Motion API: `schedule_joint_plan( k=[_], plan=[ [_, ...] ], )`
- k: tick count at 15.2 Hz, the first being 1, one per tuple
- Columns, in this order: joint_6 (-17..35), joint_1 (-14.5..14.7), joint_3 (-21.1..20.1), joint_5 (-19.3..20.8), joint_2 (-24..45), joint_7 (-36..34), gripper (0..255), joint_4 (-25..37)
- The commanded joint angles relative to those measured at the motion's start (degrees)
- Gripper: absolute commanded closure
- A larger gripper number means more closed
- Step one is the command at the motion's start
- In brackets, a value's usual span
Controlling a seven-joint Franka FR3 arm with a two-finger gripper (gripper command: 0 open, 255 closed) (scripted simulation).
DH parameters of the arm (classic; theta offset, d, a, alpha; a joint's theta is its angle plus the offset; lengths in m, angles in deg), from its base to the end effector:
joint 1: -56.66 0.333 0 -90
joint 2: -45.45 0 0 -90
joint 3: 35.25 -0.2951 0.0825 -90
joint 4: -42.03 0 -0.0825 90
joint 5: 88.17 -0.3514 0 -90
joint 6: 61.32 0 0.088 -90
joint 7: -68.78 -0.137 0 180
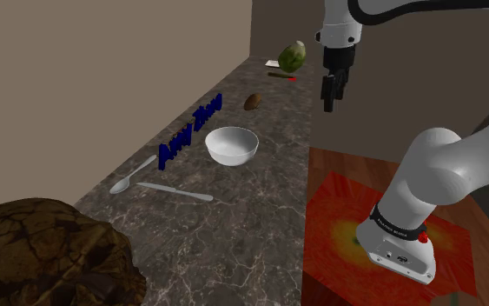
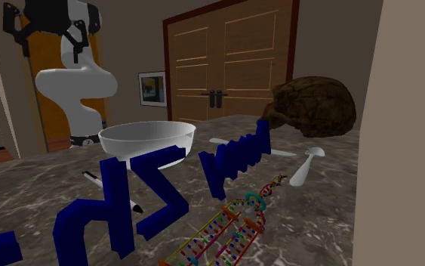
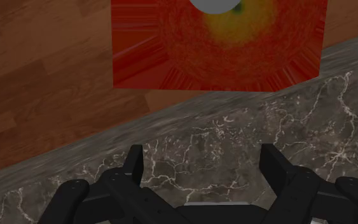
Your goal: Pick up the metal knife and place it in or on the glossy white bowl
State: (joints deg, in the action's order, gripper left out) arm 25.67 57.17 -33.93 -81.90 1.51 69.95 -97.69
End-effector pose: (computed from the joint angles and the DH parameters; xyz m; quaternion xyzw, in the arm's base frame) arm 0.2785 -0.0203 0.5011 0.9959 0.0083 -0.0772 0.0456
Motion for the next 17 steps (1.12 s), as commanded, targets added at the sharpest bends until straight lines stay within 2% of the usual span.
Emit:
schedule_joint_plan(
  k=[1, 9, 17],
  plan=[
    [0.0, 0.0, 0.0, 0.0, 0.0, 0.0, 0, 0.0],
    [8.65, 3.98, -4.41, -5.47, 13.73, -3.71, 0, 3.96],
    [15.12, 7.29, -8.52, -9.05, 28.65, -6.58, 0, 11.82]
  ],
)
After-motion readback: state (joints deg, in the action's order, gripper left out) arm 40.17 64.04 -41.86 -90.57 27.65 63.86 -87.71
